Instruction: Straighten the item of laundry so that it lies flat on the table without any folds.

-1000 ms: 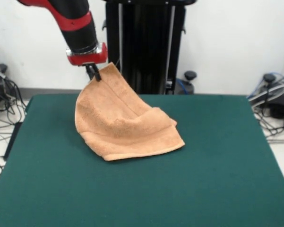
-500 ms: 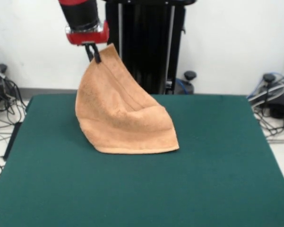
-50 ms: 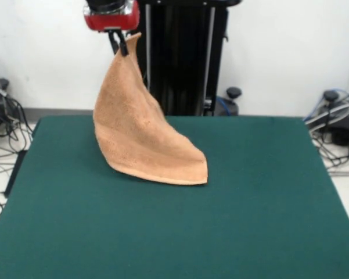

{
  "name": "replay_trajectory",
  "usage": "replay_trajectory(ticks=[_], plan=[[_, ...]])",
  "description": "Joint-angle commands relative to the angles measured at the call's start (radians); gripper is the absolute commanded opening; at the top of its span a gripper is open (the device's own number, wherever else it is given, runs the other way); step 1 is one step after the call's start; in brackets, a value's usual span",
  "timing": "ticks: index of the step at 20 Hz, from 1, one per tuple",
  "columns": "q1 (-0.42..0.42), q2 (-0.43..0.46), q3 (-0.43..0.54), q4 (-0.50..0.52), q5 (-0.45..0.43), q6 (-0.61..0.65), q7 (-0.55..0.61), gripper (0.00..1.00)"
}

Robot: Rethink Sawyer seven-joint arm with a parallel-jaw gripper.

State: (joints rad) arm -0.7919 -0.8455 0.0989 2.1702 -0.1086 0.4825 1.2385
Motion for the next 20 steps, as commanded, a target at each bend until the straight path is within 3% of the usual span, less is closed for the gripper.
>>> replay_trajectory(ticks=[1, 4, 10, 15, 20], plan=[[0.069, -0.098, -0.055, 0.066, 0.083, 0.125, 0.268, 0.0], [0.108, -0.141, -0.098, 0.061, 0.084, 0.166, 0.285, 0.0], [0.12, -0.123, -0.112, 0.065, 0.11, 0.149, 0.271, 0.0], [0.073, -0.009, -0.076, 0.066, 0.116, 0.011, 0.235, 0.0], [-0.001, 0.179, -0.053, -0.031, 0.053, -0.177, 0.176, 0.0]])
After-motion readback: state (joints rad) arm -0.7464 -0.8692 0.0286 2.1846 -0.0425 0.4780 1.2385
